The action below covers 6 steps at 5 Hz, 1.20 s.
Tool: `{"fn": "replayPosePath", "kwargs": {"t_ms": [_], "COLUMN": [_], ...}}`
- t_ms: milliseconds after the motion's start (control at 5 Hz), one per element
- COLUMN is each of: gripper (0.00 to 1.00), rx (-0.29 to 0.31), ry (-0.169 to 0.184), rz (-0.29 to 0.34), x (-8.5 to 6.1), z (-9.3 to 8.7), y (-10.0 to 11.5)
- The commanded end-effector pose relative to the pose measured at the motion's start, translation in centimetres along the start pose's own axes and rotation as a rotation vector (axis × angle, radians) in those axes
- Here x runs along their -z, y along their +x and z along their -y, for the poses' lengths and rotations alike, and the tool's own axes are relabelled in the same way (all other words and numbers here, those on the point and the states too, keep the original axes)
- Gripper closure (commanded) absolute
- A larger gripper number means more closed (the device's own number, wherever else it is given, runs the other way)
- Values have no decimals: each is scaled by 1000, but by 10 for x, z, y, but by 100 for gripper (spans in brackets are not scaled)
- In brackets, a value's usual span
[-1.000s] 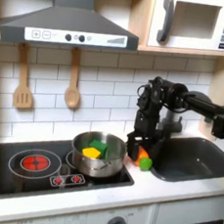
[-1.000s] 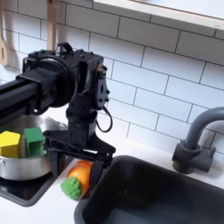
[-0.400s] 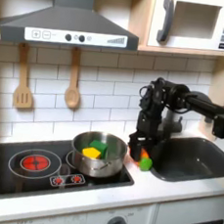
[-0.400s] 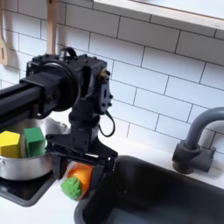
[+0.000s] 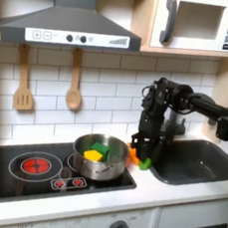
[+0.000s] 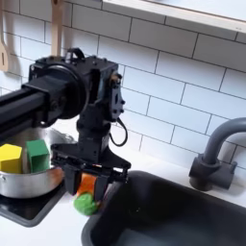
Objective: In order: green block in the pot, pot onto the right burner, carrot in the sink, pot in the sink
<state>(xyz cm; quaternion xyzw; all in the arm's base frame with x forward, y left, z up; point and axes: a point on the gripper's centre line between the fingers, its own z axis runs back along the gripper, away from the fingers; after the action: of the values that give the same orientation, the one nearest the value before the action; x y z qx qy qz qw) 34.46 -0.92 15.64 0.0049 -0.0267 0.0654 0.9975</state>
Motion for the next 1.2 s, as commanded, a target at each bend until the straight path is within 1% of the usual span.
{"fn": "replayPosePath", "kwargs": {"t_ms": [0, 200, 400, 600, 800, 1000], "gripper": [100, 0, 0, 0, 0, 0], "rx": [-2, 6, 10, -16, -47, -104], "ry": [-14, -24, -50, -57, -52, -46], "rz": [16, 14, 8, 20, 35, 29], "x": [-7, -7, -11, -19, -27, -30], "z": [-2, 0, 0, -6, -6, -5], "y": [1, 2, 2, 7, 11, 13]}}
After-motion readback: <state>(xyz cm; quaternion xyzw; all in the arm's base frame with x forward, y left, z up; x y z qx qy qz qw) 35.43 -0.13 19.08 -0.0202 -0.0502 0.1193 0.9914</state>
